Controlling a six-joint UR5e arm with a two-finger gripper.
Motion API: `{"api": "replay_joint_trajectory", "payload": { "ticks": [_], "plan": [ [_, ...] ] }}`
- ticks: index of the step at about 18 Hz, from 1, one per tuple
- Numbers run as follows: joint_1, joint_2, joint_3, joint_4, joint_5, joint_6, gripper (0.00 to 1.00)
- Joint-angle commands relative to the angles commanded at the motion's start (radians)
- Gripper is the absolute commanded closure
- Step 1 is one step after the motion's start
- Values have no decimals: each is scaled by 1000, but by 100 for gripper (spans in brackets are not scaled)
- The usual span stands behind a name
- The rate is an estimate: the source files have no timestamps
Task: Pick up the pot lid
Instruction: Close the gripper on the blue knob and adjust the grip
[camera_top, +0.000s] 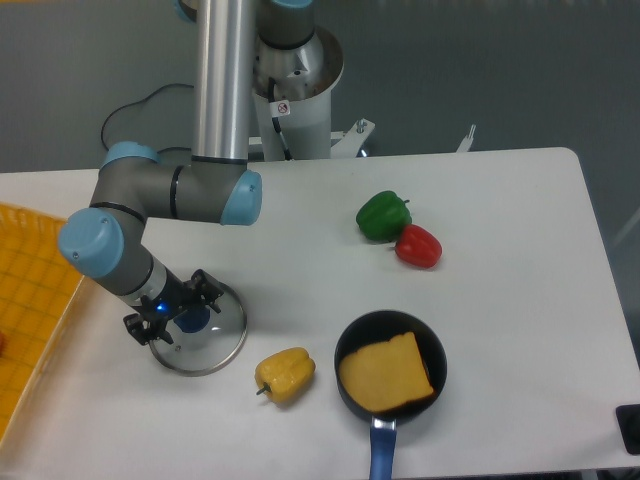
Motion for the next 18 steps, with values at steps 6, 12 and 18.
{"api": "replay_joint_trajectory", "payload": {
  "ticks": [6,12,18],
  "plan": [
    [3,14,-2,-3,-14,-2,10],
    [3,11,-3,-3,-12,-2,17],
    [11,15,2,-2,-14,0,46]
  ]
}}
